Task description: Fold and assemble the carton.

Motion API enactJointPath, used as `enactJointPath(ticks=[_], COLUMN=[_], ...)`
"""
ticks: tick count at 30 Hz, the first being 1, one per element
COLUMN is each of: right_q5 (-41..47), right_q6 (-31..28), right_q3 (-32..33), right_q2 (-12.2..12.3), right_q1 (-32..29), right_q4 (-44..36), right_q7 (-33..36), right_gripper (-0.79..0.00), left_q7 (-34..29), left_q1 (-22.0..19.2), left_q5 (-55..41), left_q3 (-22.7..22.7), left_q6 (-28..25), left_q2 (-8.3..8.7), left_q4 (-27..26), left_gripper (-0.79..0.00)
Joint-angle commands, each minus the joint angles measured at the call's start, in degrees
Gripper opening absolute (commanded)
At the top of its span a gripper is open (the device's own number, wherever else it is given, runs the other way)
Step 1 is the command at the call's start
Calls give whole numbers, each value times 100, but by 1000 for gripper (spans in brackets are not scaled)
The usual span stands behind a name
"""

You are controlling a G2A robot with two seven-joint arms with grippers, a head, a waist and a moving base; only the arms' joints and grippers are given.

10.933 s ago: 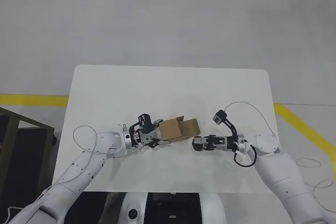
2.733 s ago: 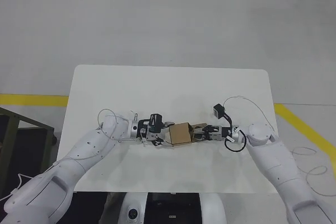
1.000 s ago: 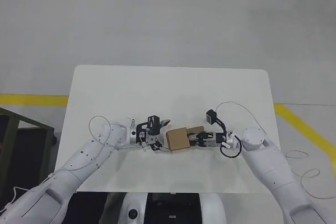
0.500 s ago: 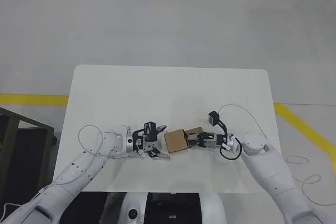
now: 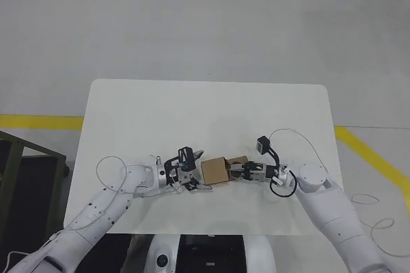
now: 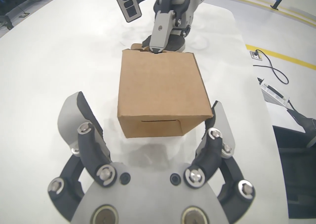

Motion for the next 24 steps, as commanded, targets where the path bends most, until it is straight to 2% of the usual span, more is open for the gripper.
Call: enactJointPath(ticks=[1, 6, 11, 24], right_q5=[8, 42, 50, 74], right_q6=[7, 20, 34, 37], right_q3=[3, 14, 27, 50], right_q2=[2, 6, 12, 23], right_q1=[-17, -25, -6, 26], right_q4=[-18, -42, -30, 39], right_q7=[-10, -2, 18, 61], right_gripper=[-785, -785, -785, -785], left_q7=[-26, -52, -12, 1167], left_q1=[-38, -112, -248, -847], left_q5=[-125, -245, 112, 1489], left_q3=[-27, -109, -48, 341], left_q6=[32, -9, -471, -602], left_q2=[-15, -26, -13, -81], left_q4=[42, 129, 126, 749], left_gripper=[0, 0, 0, 0])
